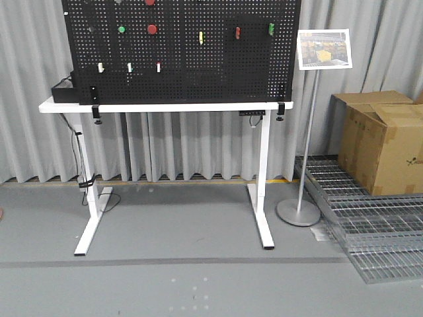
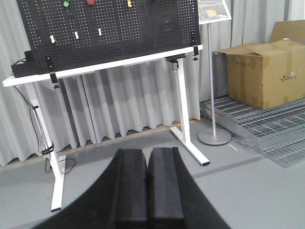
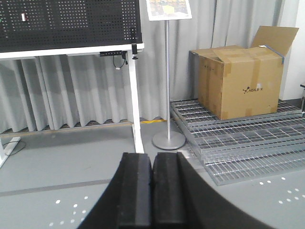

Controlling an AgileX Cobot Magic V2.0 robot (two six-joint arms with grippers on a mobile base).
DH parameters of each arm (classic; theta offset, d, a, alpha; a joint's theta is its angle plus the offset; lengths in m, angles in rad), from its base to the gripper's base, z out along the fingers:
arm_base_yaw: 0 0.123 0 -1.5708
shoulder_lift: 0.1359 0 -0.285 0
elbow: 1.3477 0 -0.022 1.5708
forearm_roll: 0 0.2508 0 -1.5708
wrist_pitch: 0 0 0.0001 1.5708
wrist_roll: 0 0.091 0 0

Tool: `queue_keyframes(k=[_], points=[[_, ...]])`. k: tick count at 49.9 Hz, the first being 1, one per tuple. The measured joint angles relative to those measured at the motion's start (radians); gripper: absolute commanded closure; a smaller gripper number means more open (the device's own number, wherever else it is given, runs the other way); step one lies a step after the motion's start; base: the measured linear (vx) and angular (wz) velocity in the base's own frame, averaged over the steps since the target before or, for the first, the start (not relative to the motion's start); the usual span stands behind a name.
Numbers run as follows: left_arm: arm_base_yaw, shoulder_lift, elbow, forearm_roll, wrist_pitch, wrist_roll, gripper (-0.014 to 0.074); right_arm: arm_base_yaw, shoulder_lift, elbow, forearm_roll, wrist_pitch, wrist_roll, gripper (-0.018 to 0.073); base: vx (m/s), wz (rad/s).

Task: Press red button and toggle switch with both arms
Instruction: 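Drive the base forward up to the black pegboard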

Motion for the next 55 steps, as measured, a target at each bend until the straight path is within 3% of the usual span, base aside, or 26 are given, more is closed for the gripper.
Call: queue_keyframes(k=[55], points=[[0.000, 0.000, 0.000, 0.000, 0.000, 0.000, 0.0595, 0.000, 0.000, 0.000, 0.000, 0.000, 0.000, 0.0562, 0.51, 0.02]])
